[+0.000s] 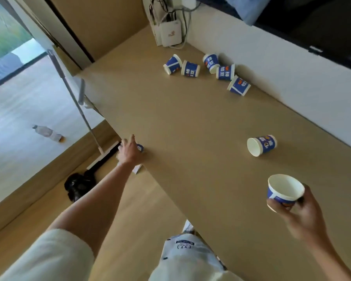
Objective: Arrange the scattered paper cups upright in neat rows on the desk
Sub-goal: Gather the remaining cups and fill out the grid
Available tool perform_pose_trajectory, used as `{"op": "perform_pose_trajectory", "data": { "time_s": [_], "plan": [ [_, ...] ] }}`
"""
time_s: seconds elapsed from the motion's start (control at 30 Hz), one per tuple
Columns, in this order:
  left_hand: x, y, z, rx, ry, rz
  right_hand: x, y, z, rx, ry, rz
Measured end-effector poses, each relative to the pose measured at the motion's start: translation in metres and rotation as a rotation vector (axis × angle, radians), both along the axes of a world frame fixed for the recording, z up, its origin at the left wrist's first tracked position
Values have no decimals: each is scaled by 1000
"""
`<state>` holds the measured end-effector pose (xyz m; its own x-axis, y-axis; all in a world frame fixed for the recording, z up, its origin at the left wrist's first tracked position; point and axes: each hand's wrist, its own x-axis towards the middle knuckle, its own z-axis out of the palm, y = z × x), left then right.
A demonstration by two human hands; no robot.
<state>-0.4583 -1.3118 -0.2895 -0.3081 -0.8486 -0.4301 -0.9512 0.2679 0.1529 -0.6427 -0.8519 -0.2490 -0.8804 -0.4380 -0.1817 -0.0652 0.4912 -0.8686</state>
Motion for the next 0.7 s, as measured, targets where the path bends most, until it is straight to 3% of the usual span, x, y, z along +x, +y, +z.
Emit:
{"op": "perform_pose_trajectory", "data": {
  "time_s": [0.23, 0.43, 0.57, 0.7],
  "plan": [
    [9, -15, -22, -25, 4, -107, -10, -35, -2, -37, -3, -27],
    [-28, 3, -11, 27, 229, -117, -6, -41, -14, -42, -56, -78],
    [-65, 46, -2, 194, 414, -170, -1, -27, -25, -16, -109, -156],
    [-92, 94, 10, 480, 579, -192, 6, -10, -31, -11, -167, -250]
  ]
}}
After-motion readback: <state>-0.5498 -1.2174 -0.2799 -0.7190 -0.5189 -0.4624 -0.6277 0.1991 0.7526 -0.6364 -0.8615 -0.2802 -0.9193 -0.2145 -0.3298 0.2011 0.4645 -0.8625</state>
